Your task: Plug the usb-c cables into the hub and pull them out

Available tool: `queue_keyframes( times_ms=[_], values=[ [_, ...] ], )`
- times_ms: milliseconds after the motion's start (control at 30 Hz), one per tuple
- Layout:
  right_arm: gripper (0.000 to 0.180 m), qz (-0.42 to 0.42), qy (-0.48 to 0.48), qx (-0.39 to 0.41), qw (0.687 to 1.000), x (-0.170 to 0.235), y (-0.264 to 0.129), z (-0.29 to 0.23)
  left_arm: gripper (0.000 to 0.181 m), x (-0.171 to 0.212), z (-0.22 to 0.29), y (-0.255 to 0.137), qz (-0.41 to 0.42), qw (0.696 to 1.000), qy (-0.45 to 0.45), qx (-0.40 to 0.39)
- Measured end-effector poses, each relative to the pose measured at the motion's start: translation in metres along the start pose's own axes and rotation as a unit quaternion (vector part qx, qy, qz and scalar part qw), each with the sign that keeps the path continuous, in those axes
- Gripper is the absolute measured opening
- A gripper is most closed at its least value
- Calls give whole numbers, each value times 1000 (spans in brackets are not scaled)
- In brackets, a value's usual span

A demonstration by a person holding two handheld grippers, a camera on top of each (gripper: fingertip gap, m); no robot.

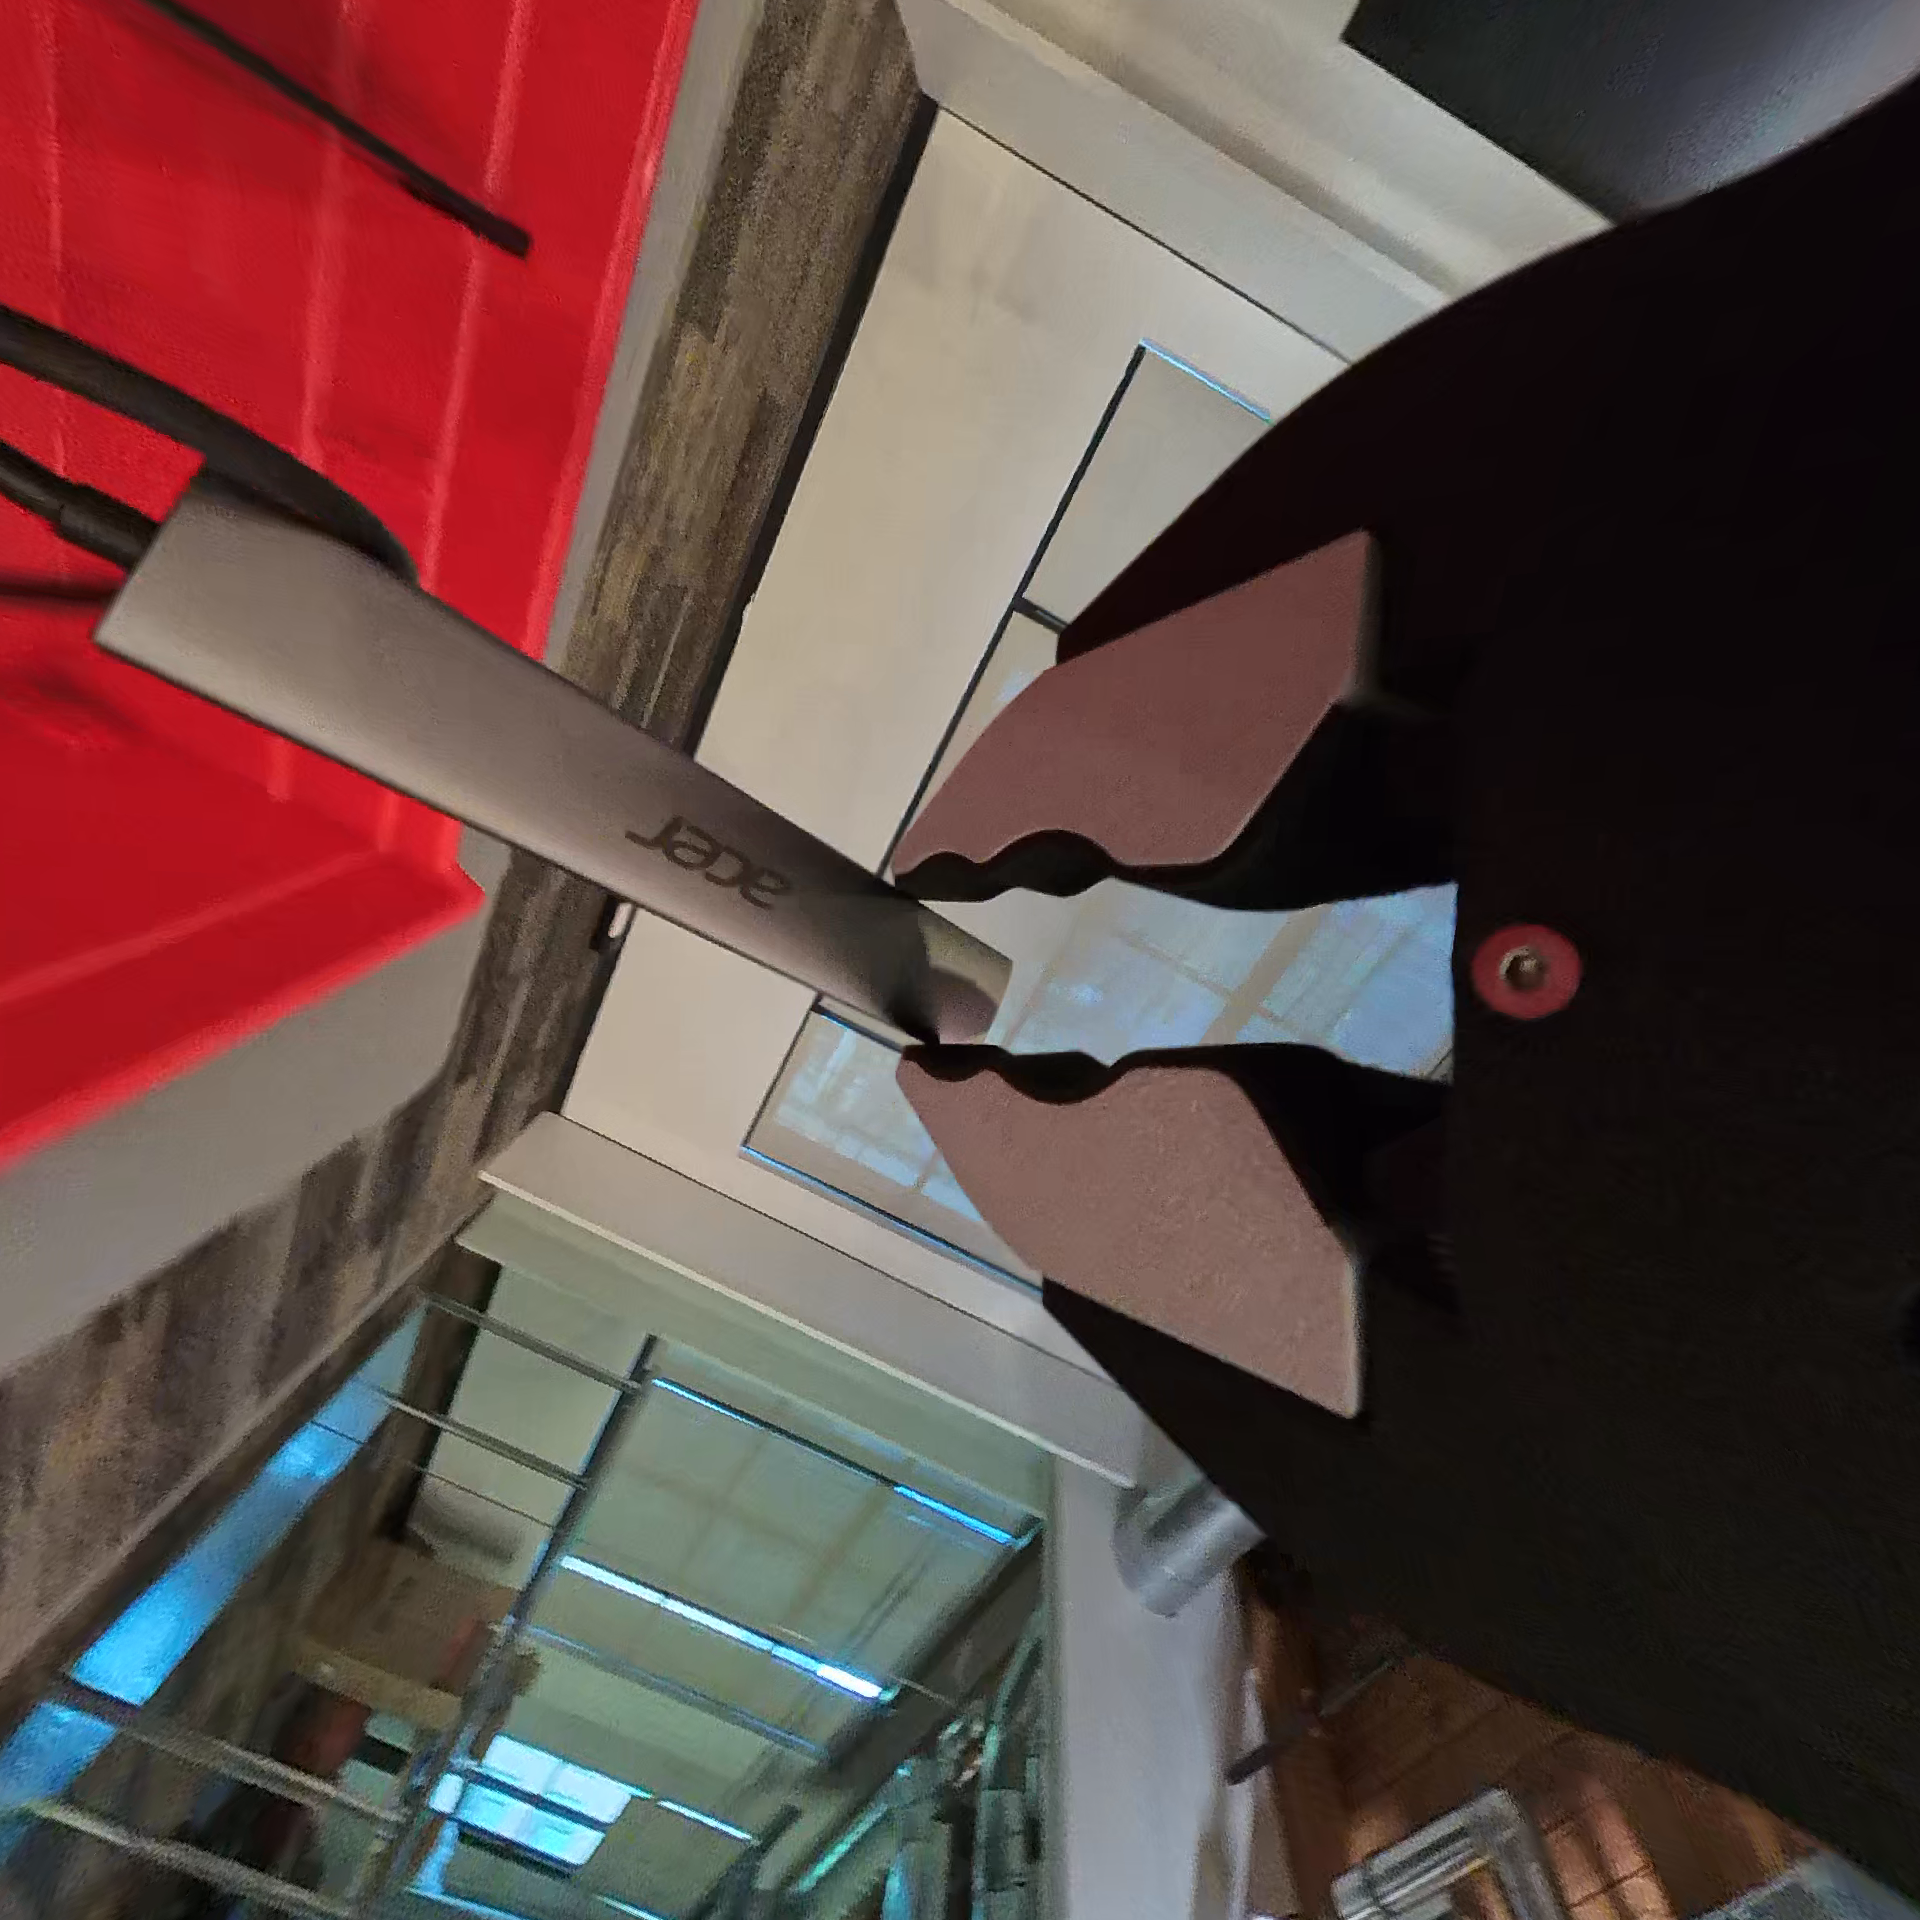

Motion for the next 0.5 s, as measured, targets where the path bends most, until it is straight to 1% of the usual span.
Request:
queue_keyframes(
  times_ms=[33, 167, 267, 367, 500],
  values=[
    [32, 1, 0, 1, 1000, -1, -1, 1, 26, 4, -5, -7, -4, 1000, -13, -12],
    [32, 10, 6, 6, 1000, -5, -6, 4, 25, 22, -23, -34, -23, 996, -66, -51],
    [32, 25, 16, 6, 1000, -10, -9, 5, 25, 32, -30, -50, -26, 992, -107, -63],
    [32, 28, 32, 4, 999, -8, -11, 7, 24, 34, -33, -59, -23, 987, -145, -73],
    [32, 21, 40, 10, 999, -5, -11, 10, 24, 41, -38, -66, -46, 980, -162, -102]
  ],
)
Point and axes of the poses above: each gripper's, where its closed fingertips meet, y out along the fingers, x out of its underside, z = x × y across the jaws, the point moved 8 cm from there along -y, back along the fingers, and after that the axes turned 14 degrees about z, right-handed, at the moved point
